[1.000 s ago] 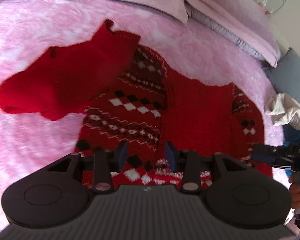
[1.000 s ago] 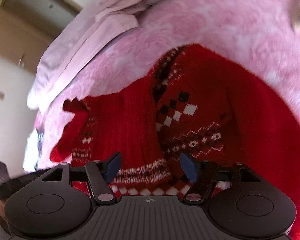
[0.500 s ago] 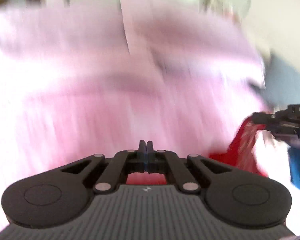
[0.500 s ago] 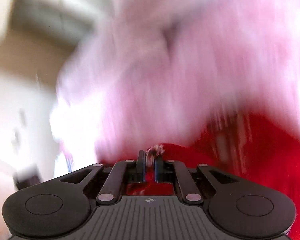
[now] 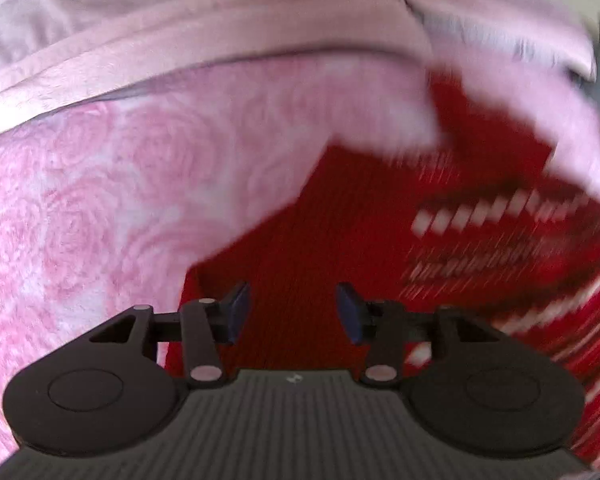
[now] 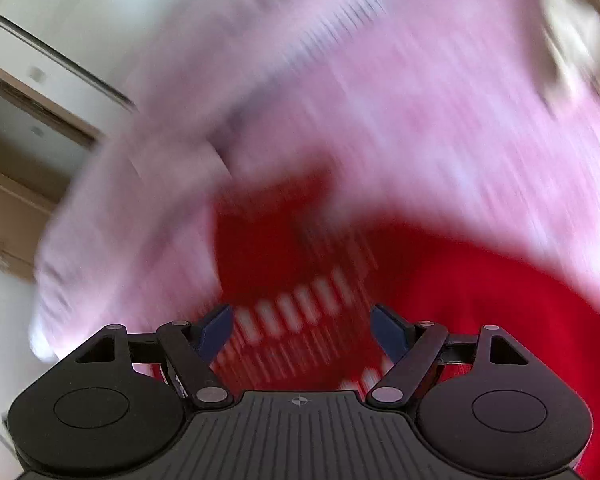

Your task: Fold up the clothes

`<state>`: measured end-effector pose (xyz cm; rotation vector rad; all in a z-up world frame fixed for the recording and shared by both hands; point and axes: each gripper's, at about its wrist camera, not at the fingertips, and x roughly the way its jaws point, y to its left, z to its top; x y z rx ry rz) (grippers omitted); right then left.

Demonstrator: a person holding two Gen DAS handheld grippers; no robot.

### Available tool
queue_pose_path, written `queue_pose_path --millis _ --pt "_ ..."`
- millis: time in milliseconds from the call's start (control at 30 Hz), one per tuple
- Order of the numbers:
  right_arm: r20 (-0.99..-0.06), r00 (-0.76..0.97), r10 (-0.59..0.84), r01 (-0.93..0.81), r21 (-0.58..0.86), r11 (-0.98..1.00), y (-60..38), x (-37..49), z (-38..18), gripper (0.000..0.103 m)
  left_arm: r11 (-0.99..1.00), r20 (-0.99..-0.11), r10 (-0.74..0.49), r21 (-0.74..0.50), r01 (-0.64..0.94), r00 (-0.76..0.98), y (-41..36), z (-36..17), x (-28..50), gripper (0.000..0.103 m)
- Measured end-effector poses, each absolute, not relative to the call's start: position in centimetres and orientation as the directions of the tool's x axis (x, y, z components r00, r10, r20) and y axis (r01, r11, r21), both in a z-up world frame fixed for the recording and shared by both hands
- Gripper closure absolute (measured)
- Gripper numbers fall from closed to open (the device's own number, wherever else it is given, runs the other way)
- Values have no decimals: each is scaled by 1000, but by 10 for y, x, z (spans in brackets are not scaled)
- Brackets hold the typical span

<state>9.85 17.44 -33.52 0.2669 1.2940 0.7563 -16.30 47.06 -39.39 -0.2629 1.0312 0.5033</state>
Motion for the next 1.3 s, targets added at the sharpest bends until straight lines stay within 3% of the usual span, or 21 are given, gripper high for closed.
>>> queue_pose_path --millis 67,100,133,233,333,400,467,533,567,633,767,900,1000,1100,1133,1200,1267,1300 --pt "-797 31 604 -278 573 771 158 71 -352 24 867 -861 332 117 -485 386 465 -411 -160 58" --pt "-805 11 593 -239 574 783 151 60 -358 24 877 -855 321 107 -468 407 463 -410 -161 80" --pt "-811 -7 585 -201 574 794 146 49 -363 24 888 -850 309 96 -450 427 462 -408 -162 93" --pt "-819 -40 573 -164 571 805 142 25 -366 24 900 -797 322 91 -426 511 458 -388 -180 96" --pt "-819 -46 573 -176 571 802 148 14 -361 24 857 -703 409 76 -510 582 470 -355 -229 96" --pt "-810 -40 584 -193 580 791 153 8 -356 24 739 -648 528 30 -673 550 491 -330 -283 96" --pt "-807 -36 590 -211 583 784 159 -2 -349 24 569 -617 641 -19 -822 458 510 -311 -340 95" --pt "-807 -43 589 -219 583 783 167 -11 -349 24 330 -642 708 -68 -941 295 525 -302 -404 87" --pt "-810 -51 584 -220 580 784 171 -16 -351 24 226 -678 701 -82 -971 220 529 -305 -430 78" --pt "-818 -67 571 -222 570 791 177 -28 -356 24 54 -761 645 -52 -997 74 530 -320 -476 78" --pt "-837 -106 537 -239 546 803 189 -48 -366 24 -30 -851 525 -19 -999 0 516 -349 -512 78" --pt "-865 -111 490 -313 498 809 193 -64 -369 24 -34 -863 501 -102 -994 72 520 -365 -501 72" --pt "-878 -105 466 -346 472 811 192 -70 -368 24 -66 -839 530 -181 -981 120 538 -371 -492 59" --pt "-881 -101 462 -353 466 812 187 -73 -368 24 -142 -832 534 -263 -954 151 562 -383 -490 59" --pt "-883 -99 459 -350 463 815 185 -74 -370 24 -168 -836 525 -283 -944 157 569 -389 -491 63" --pt "-886 -96 454 -340 458 822 180 -77 -372 24 -159 -845 518 -250 -955 135 578 -397 -491 87" --pt "-887 -91 453 -328 456 827 175 -80 -375 24 -75 -829 546 -194 -978 123 582 -392 -487 100" --pt "-886 -88 455 -324 458 828 174 -81 -374 24 -15 -813 568 -164 -986 127 583 -386 -484 100"
